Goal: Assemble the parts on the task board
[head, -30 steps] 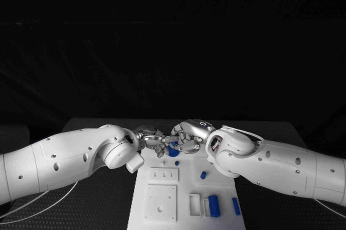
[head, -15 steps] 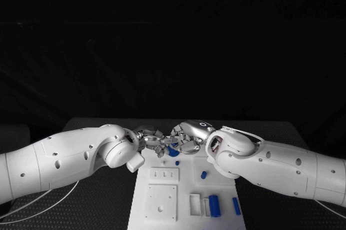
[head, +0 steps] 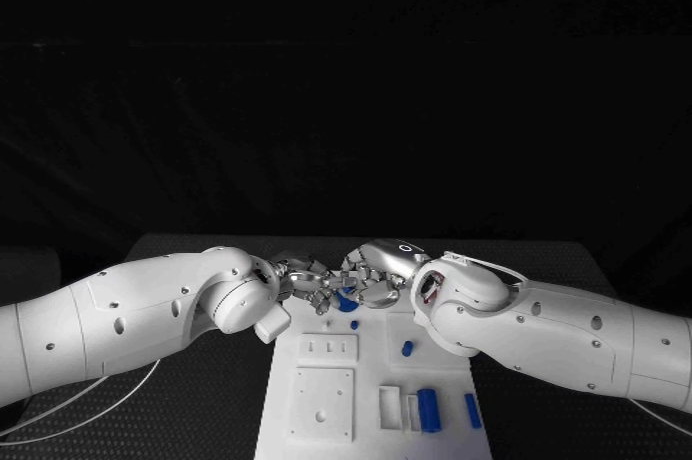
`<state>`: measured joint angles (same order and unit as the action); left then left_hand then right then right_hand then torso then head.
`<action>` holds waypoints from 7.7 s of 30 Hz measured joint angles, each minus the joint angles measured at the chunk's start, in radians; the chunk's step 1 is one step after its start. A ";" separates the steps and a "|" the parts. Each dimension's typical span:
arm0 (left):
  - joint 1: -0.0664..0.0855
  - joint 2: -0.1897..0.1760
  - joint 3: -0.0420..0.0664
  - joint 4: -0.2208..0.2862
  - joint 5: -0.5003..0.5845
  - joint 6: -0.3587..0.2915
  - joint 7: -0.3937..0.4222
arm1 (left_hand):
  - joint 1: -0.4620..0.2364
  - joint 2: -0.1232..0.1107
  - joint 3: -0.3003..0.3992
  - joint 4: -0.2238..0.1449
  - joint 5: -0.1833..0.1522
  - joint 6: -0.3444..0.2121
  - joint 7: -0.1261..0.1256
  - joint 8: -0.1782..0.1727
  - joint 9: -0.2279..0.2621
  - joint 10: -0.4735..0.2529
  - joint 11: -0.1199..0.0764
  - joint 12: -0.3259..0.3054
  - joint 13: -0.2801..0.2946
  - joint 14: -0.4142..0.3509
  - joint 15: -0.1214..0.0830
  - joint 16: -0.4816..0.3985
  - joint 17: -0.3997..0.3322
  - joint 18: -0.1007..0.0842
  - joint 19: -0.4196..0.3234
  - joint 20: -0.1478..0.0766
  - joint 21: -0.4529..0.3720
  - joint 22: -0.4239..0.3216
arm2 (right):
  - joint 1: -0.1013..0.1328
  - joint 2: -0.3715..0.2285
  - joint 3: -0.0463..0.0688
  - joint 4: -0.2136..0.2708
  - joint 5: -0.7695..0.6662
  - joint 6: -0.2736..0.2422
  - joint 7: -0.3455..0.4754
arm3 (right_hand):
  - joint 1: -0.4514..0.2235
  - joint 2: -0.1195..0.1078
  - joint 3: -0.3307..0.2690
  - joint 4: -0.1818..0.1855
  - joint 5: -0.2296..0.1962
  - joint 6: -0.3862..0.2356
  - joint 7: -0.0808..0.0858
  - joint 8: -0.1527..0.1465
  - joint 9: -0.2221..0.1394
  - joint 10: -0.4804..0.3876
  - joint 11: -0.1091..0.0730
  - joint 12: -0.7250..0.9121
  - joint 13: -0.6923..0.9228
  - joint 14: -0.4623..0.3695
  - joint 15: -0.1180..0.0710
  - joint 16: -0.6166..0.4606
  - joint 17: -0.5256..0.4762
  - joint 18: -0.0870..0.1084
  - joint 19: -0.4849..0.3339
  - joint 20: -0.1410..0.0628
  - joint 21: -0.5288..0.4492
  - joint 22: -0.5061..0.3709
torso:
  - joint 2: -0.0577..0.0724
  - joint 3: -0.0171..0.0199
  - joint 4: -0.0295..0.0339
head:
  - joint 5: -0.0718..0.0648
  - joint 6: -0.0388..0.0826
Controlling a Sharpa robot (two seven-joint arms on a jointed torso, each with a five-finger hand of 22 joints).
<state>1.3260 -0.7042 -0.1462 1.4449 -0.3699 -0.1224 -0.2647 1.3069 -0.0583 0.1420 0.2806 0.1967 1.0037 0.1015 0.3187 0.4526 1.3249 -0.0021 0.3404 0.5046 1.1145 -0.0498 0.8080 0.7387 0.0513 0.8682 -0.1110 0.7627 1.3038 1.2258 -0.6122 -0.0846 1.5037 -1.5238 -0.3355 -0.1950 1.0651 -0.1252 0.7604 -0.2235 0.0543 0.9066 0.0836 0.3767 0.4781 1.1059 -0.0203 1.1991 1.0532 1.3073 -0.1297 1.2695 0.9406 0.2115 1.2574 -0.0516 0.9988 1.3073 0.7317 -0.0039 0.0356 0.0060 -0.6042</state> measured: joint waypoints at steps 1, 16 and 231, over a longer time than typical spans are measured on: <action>0.000 0.000 0.000 0.000 0.000 0.000 -0.002 | 0.011 0.003 0.000 0.000 0.008 0.000 0.000 0.000 0.000 -0.001 -0.001 0.000 0.001 -0.004 0.004 0.001 -0.001 0.000 0.000 0.000 0.000 0.000 | 0.000 0.000 0.000 0.000 0.000 0.000 0.000 | 0.000 0.000 0.000 0.000 0.000 0.000 0.000 0.000 0.000 0.000 0.000 0.000 0.000 0.000 0.000 0.000 0.000 0.000 0.000 0.000 0.000 0.000 | 0.000 0.0000 0.0000 | 0.000 0.000; 0.000 -0.001 0.000 0.001 0.009 -0.003 -0.015 | 0.071 -0.001 -0.018 -0.028 0.148 0.007 0.000 0.000 0.007 -0.001 -0.001 0.000 0.007 -0.010 0.004 0.010 -0.011 0.000 -0.014 0.000 0.000 -0.003 | 0.000 0.005 -0.001 -0.004 -0.001 0.006 -0.001 | 0.000 0.000 0.006 0.000 0.000 0.000 0.000 0.001 -0.001 0.000 0.000 0.000 0.000 -0.003 -0.002 0.000 0.000 0.001 0.000 0.000 0.000 0.000 | 0.000 -0.0005 0.0005 | -0.002 -0.002; -0.087 0.046 -0.095 -0.006 -0.720 -0.038 -0.162 | -0.545 0.069 0.608 -0.568 0.116 0.145 -0.017 -0.012 0.171 0.030 -0.029 0.337 0.052 0.010 -0.042 0.401 -0.094 -0.022 0.047 -0.014 0.166 0.004 | 0.067 -0.066 0.058 -0.271 0.383 -0.186 0.188 | -0.008 -0.134 0.014 0.050 0.124 -0.023 0.069 -0.094 -0.045 -0.168 0.069 -0.138 -0.163 -0.170 0.070 -0.145 -0.074 0.016 -0.182 0.068 -0.155 0.000 | -0.004 0.0025 0.0012 | 0.009 -0.053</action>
<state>1.2385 -0.6585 -0.2411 1.4391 -1.0903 -0.1602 -0.4264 0.7620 0.0110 0.7498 -0.2872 0.3122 1.1490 0.0847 0.3071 0.6233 1.3548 -0.0310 0.6776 0.5567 1.1241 -0.0918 1.2089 0.6452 0.0296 0.9152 -0.1250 0.9291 1.3073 1.2925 -0.6787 -0.0269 1.2327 -1.1407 -0.5214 -0.0075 1.0574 -0.2593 0.7745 -0.1734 0.1782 0.8840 0.1528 0.2826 0.4334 0.9382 0.0483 1.0607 0.8907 1.1370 -0.0597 1.1248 0.8661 0.2278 1.0751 0.0160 0.8439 1.3075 0.7280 -0.0014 0.0367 0.0146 -0.6571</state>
